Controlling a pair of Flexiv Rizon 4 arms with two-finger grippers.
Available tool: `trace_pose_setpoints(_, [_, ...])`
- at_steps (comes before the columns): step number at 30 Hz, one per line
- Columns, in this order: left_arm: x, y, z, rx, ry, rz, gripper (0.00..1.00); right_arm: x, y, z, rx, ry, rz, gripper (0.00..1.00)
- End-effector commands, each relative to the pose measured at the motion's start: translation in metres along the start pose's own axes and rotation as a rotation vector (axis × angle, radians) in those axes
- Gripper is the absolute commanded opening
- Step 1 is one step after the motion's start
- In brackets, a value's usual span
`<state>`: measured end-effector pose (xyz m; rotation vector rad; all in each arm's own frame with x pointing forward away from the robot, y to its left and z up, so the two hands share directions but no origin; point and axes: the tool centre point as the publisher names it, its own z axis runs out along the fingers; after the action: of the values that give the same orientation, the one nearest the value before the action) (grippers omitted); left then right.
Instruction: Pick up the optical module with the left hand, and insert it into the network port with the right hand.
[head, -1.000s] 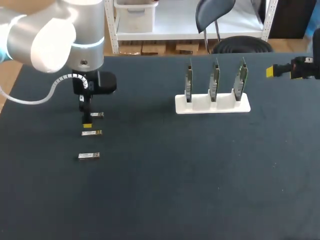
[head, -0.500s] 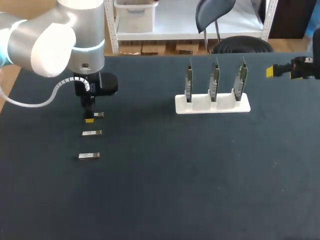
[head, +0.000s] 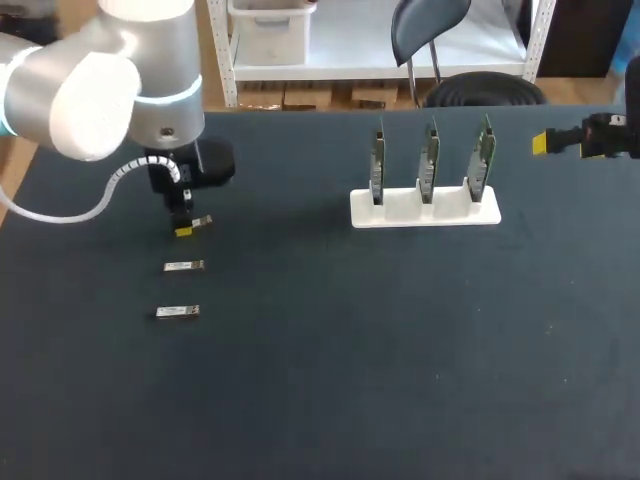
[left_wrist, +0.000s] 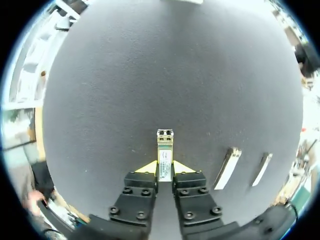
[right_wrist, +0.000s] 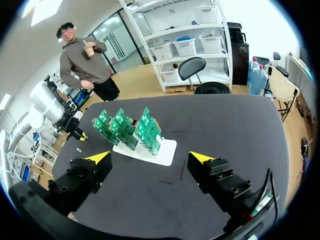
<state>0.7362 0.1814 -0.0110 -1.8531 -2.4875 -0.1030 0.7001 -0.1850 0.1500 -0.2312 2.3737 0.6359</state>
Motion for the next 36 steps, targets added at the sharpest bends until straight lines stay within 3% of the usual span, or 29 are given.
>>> trace_pose_setpoints(1, [0.006, 0.004, -0.024, -0.019, -0.15, -0.117, 0.0, 0.0, 0.0, 0.0, 0.0, 0.0, 0.0, 1.0])
trace_pose_setpoints(8, [-0.005, 0.031, -0.097, -0.014, -0.554, -0.442, 0.0, 0.0, 0.0, 0.0, 0.0, 0.0, 0.0, 1.0])
trace_pose_setpoints(11, [-0.012, 0.039, -0.13, -0.041, -0.688, -0.507, 0.0, 0.0, 0.0, 0.0, 0.0, 0.0, 0.0, 1.0])
trace_pose_setpoints(16, [-0.026, 0.042, -0.178, 0.001, -0.924, -0.618, 0.0, 0.0, 0.0, 0.0, 0.0, 0.0, 0.0, 1.0])
trace_pose_setpoints(18, [-0.035, 0.038, -0.194, -0.003, -0.998, -0.628, 0.0, 0.0, 0.0, 0.0, 0.0, 0.0, 0.0, 1.0])
trace_pose_setpoints(24, [-0.068, 0.022, -0.23, 0.109, -1.265, -0.636, 0.0, 0.0, 0.0, 0.0, 0.0, 0.0, 0.0, 1.0])
trace_pose_setpoints(29, [-0.09, 0.003, -0.253, 0.131, -1.445, -0.554, 0.0, 0.0, 0.0, 0.0, 0.0, 0.0, 0.0, 1.0])
trace_pose_setpoints(36, [-0.122, -0.016, -0.271, 0.115, -1.584, -0.395, 0.0, 0.0, 0.0, 0.0, 0.0, 0.0, 0.0, 1.0])
